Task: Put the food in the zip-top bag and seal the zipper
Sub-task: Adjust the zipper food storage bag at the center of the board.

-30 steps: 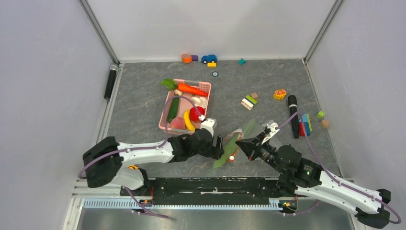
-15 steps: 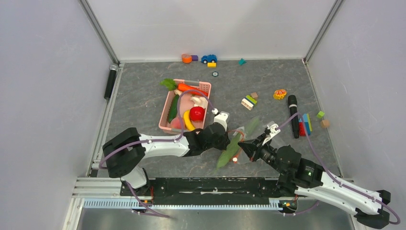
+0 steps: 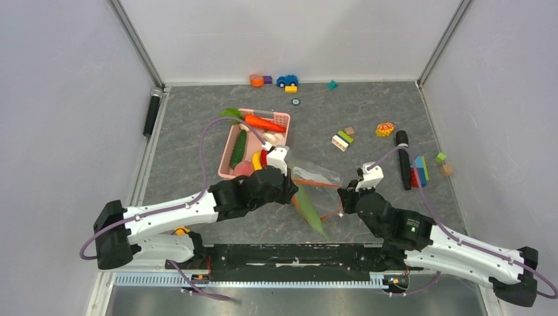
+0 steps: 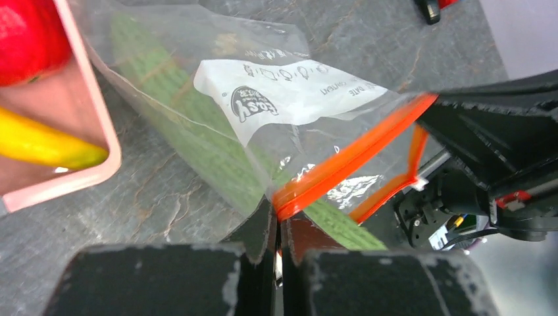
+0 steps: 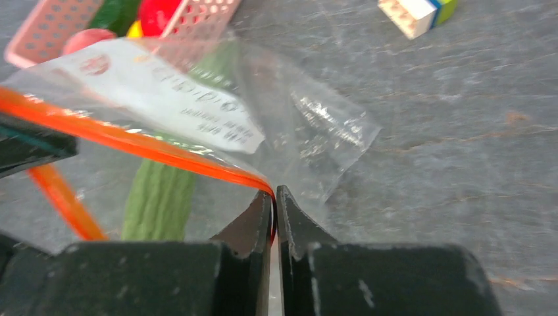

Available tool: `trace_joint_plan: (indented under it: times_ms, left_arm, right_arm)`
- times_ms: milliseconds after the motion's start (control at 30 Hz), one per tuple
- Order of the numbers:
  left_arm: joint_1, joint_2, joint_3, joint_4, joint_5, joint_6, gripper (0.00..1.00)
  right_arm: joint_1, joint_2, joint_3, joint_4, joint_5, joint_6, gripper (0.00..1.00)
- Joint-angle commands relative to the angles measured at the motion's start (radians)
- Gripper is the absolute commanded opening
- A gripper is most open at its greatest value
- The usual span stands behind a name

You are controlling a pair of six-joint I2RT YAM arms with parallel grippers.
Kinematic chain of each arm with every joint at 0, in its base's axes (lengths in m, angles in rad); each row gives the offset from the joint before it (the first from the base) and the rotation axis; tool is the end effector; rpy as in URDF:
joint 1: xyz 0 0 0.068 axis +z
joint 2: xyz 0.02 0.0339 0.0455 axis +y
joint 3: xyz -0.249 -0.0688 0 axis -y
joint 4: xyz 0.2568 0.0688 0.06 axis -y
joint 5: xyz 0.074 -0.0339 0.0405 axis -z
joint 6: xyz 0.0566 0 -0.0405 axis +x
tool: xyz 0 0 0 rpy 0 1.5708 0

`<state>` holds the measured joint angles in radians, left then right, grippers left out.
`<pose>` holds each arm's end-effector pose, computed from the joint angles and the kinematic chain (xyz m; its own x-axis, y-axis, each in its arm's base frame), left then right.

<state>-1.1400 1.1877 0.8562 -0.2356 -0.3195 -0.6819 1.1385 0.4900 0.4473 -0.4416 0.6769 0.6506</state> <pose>0.1402 -0.2625 0.2490 -0.6481 -0.0226 -0.7612 0.4425 0.8023 -0.4006 0.1009 0.1340 0.2247 -0.4432 0.1663 -0.8808 -0.2603 0.9164 0.3040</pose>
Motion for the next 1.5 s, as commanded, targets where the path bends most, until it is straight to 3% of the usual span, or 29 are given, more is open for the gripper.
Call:
trace_joint_plan:
  times_ms: [0, 100, 233, 267, 300, 500, 667, 700, 767, 900, 1133, 1467]
  left_arm:
    - [0.010, -0.039, -0.020, -0.123, -0.050, -0.074, 0.02]
    - [0.009, -0.024, -0.018, -0.127, -0.058, -0.102, 0.02]
    - [0.009, -0.008, 0.007, -0.143, -0.051, -0.114, 0.02]
    - [0.008, -0.007, 0.014, -0.146, -0.050, -0.115, 0.02]
    - [0.008, -0.010, 0.019, -0.146, -0.047, -0.114, 0.02]
    - [0.008, -0.032, 0.035, -0.157, -0.044, -0.124, 0.02]
    - [0.006, -0.044, 0.030, -0.161, -0.030, -0.144, 0.02]
    - [0.006, -0.047, 0.030, -0.163, -0.029, -0.145, 0.02]
    - [0.005, -0.054, 0.024, -0.163, -0.029, -0.147, 0.02]
    - [0.004, -0.072, 0.005, -0.163, -0.028, -0.157, 0.02]
    - [0.001, -0.075, -0.006, -0.160, 0.000, -0.174, 0.02]
    - [-0.008, -0.057, -0.002, -0.157, 0.007, -0.191, 0.02]
  right_arm:
    - [-0.009, 0.102, 0.064, -0.105, 0.215, -0.004, 0.15]
    - [-0.009, 0.139, 0.086, -0.055, 0.139, -0.097, 0.41]
    - [-0.009, 0.118, 0.117, -0.031, -0.008, -0.204, 0.65]
    - [-0.009, 0.102, 0.125, -0.029, -0.040, -0.218, 0.87]
    - [-0.009, 0.083, 0.132, -0.020, -0.075, -0.239, 0.97]
    - [-0.010, -0.022, 0.142, 0.151, -0.479, -0.367, 0.98]
    - [-0.007, 0.106, 0.135, 0.282, -1.014, -0.401, 0.93]
    - [-0.003, 0.162, 0.135, 0.285, -1.053, -0.391, 0.90]
    - [0.003, 0.257, 0.152, 0.236, -0.986, -0.373, 0.86]
    - [0.006, 0.356, 0.175, 0.149, -0.610, -0.298, 0.81]
    - [0.008, 0.445, 0.109, 0.245, -0.350, -0.146, 0.79]
    - [0.041, 0.527, -0.020, 0.391, -0.352, -0.066, 0.75]
